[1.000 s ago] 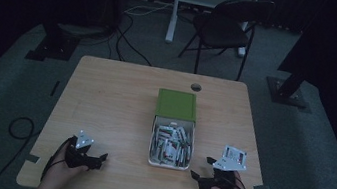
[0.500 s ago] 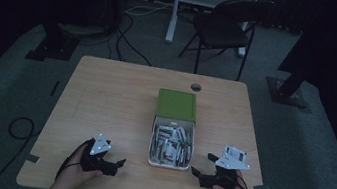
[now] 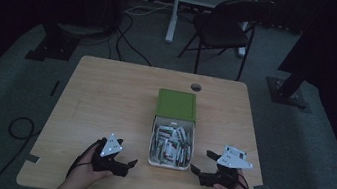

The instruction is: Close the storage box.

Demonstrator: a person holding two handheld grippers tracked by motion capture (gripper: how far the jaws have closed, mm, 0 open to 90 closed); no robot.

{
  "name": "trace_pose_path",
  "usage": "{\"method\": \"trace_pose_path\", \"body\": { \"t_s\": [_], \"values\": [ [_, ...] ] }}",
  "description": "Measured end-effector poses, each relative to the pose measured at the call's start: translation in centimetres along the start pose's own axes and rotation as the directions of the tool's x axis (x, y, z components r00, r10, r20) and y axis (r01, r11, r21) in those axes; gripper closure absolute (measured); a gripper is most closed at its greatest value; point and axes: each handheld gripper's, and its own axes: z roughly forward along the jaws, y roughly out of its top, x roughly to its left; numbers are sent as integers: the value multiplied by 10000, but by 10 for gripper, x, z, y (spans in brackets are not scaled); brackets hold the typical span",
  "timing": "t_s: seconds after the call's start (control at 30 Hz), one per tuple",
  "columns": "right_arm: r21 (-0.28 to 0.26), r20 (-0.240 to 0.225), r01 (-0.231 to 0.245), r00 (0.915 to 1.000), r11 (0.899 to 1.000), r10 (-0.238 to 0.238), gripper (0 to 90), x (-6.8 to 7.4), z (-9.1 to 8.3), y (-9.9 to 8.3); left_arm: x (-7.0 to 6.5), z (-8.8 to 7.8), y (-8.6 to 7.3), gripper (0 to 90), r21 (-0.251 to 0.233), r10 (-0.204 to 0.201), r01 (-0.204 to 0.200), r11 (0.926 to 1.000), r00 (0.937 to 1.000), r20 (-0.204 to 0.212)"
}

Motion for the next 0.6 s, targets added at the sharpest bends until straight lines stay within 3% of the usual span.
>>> {"method": "trace_pose_path", "body": {
  "t_s": [0.1,0.47,0.6],
  "values": [
    [-90,-114,4,9999,10000,-5,134,1,1,4,-6,1,8,98,-420,296,-292,9987,9995,97],
    [-289,-98,-37,9999,9996,34,135,0,6,10,-15,12,23,98,-859,417,-366,9956,9975,575],
    [-554,-218,-306,9993,9980,295,137,-3,7,8,-17,19,25,98,-921,402,-340,9952,9969,670]
  ]
}}
